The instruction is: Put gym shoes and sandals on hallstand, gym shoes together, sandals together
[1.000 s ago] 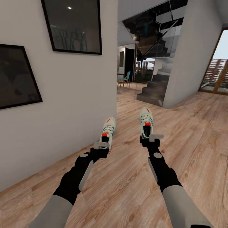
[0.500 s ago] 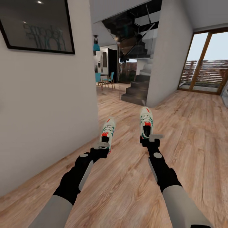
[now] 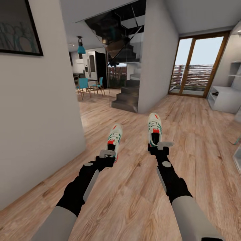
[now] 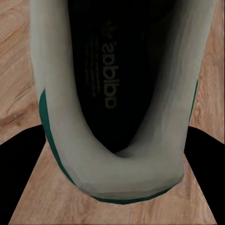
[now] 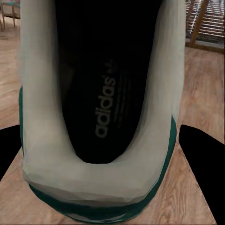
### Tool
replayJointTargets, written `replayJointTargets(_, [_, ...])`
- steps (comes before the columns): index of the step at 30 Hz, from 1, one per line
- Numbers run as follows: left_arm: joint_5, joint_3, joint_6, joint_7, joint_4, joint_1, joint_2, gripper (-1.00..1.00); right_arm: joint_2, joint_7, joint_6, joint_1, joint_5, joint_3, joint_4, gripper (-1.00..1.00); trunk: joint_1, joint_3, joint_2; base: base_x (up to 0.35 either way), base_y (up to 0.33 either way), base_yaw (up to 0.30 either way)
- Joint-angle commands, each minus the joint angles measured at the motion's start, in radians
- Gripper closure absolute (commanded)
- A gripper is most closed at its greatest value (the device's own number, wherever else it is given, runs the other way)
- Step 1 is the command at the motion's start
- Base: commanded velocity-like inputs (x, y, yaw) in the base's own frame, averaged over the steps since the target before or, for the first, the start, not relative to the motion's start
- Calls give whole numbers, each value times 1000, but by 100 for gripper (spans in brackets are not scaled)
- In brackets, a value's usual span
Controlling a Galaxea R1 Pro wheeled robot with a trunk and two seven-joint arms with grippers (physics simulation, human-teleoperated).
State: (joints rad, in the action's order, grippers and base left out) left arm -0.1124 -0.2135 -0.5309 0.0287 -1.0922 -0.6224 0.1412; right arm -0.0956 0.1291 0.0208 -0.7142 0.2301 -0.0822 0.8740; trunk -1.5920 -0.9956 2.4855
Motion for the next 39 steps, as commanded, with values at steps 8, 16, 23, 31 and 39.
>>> replayJointTargets(8, [-10,0,-6,-2,-1,0,0,100,-1,1,2,-1,11,-2,0,100,0,2,0,295,-114,-286])
replayJointTargets(16, [-10,-1,-6,-1,-1,0,0,100,-1,1,3,-1,9,-2,0,100,0,4,0,336,-14,-209])
replayJointTargets(23, [-11,-2,-6,-1,-1,0,1,100,-1,1,4,-1,9,-2,0,100,0,4,0,342,0,-8])
replayJointTargets(31, [-12,-2,-6,-1,-1,0,1,100,-1,0,3,-1,9,-2,-1,100,0,4,0,343,0,0])
replayJointTargets(39, [-12,-3,-6,-1,-1,0,1,100,-1,1,1,-1,6,-3,0,100,0,4,0,343,0,-1])
